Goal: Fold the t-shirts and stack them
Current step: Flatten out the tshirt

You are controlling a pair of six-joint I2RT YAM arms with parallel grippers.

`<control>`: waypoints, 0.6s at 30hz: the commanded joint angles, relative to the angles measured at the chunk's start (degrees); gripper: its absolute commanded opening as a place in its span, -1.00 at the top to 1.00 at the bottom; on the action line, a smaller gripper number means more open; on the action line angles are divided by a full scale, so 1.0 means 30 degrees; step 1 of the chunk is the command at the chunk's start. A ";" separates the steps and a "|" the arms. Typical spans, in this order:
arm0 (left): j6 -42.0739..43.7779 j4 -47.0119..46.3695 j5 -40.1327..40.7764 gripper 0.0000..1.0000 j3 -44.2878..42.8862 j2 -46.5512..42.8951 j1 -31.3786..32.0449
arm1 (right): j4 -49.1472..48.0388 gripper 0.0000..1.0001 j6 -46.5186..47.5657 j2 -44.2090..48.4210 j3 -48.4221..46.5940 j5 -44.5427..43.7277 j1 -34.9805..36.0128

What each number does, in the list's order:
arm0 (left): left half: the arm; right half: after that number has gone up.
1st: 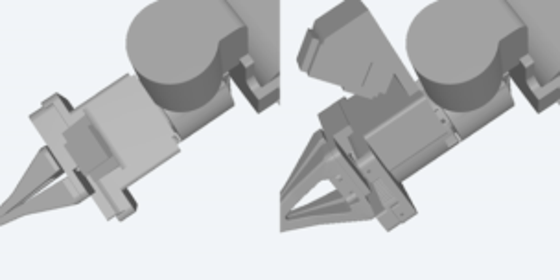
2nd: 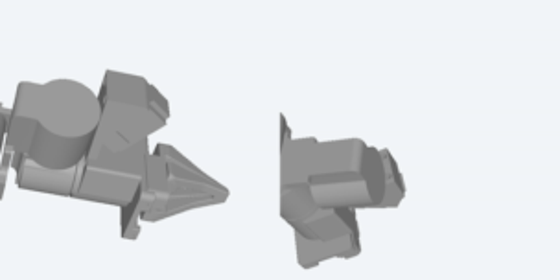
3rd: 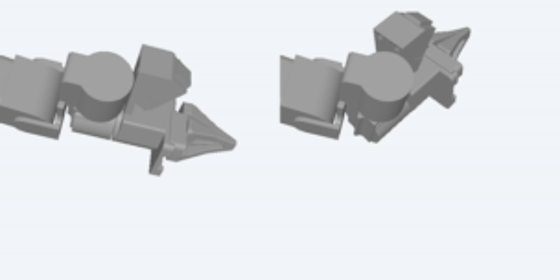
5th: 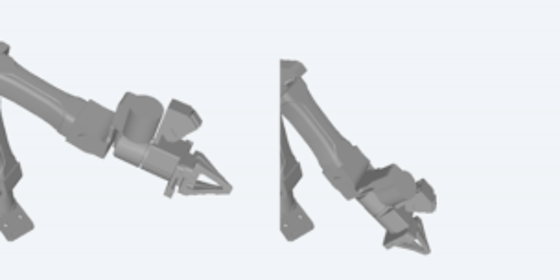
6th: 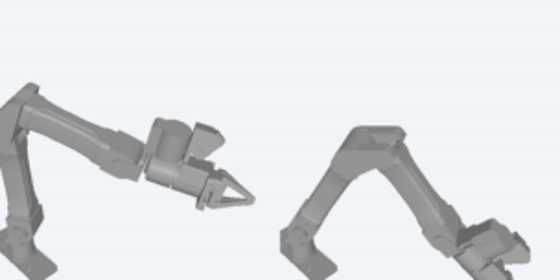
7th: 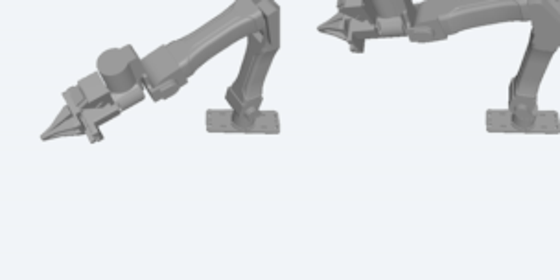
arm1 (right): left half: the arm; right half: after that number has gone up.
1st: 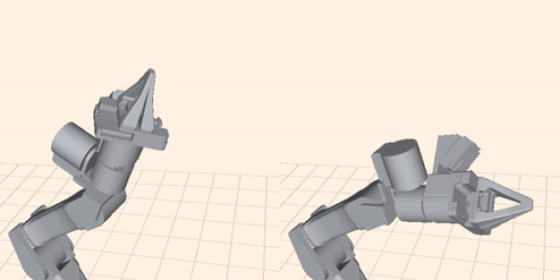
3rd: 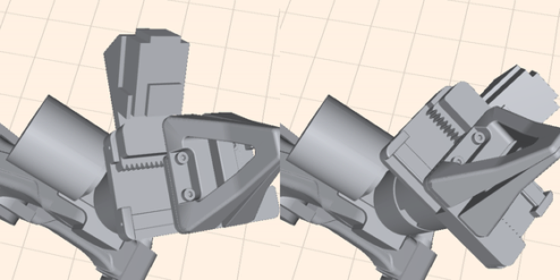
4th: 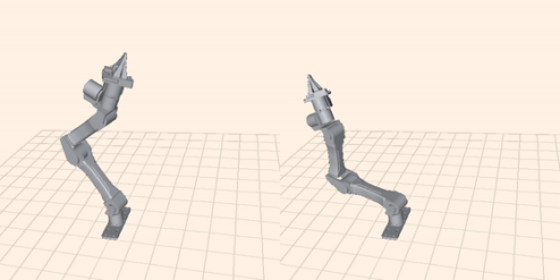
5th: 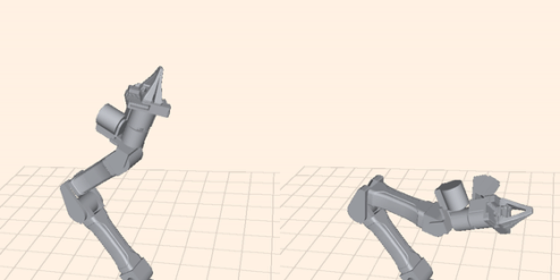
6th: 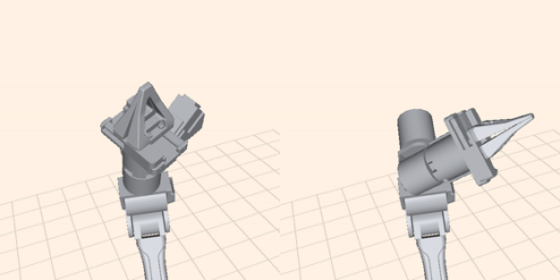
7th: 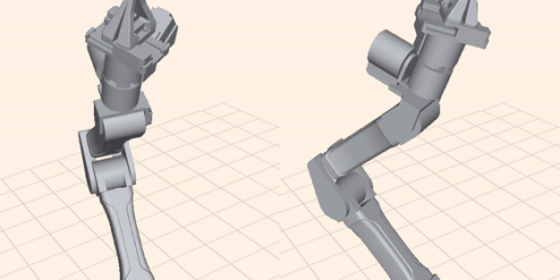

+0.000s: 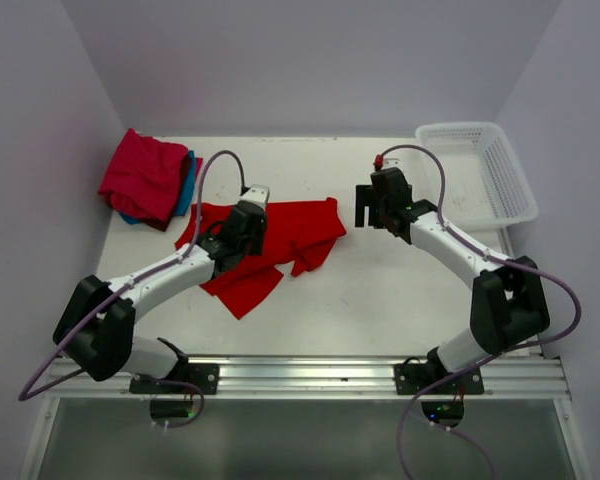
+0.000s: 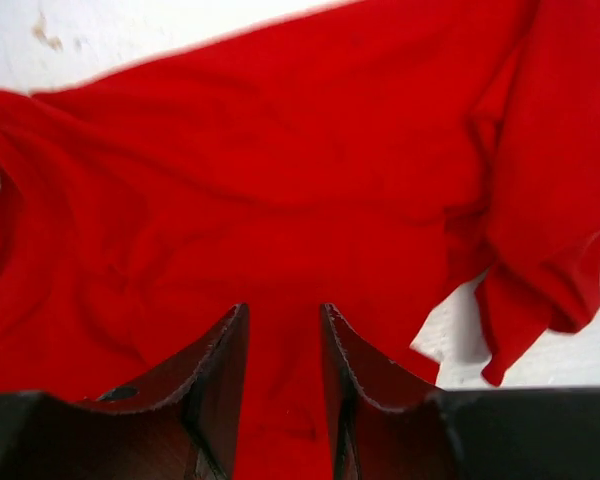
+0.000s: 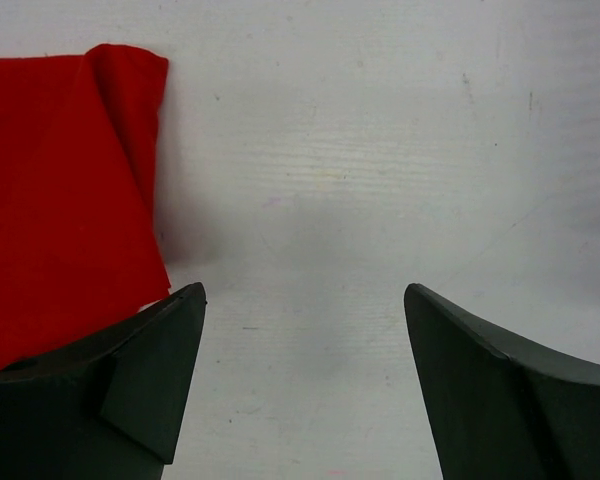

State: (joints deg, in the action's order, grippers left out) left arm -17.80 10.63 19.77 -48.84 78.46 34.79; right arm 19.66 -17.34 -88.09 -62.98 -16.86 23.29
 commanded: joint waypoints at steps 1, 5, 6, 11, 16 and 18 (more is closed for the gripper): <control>0.0247 0.1612 -0.0137 0.23 -0.0476 0.0683 0.0503 | -0.0548 -0.68 -0.0459 0.0741 0.0338 0.0406 -0.0028; 0.0953 0.3186 -0.0614 0.17 -0.1794 0.2292 0.1905 | -0.0343 -0.67 -0.0430 0.0683 0.0310 0.0231 -0.0028; 0.1012 0.3455 -0.0526 0.15 -0.2173 0.2556 0.2114 | -0.0372 -0.67 -0.0459 0.0683 0.0339 0.0230 -0.0028; 0.1247 0.3779 -0.0702 0.13 -0.2148 0.3787 0.2526 | -0.0372 -0.66 -0.0488 0.0596 0.0369 0.0143 -0.0028; 0.0722 0.4072 0.0992 0.17 -0.2439 0.4930 0.2526 | -0.0284 -0.65 -0.0488 0.0566 0.0456 0.0026 -0.0028; 0.0485 0.4190 0.1555 0.25 -0.2558 0.4991 0.2526 | -0.0284 -0.64 -0.0488 0.0537 0.0427 -0.0033 -0.0028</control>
State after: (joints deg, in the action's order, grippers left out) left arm -15.55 21.80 20.38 -53.87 93.12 42.46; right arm 19.73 -18.00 -88.07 -62.00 -16.51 23.29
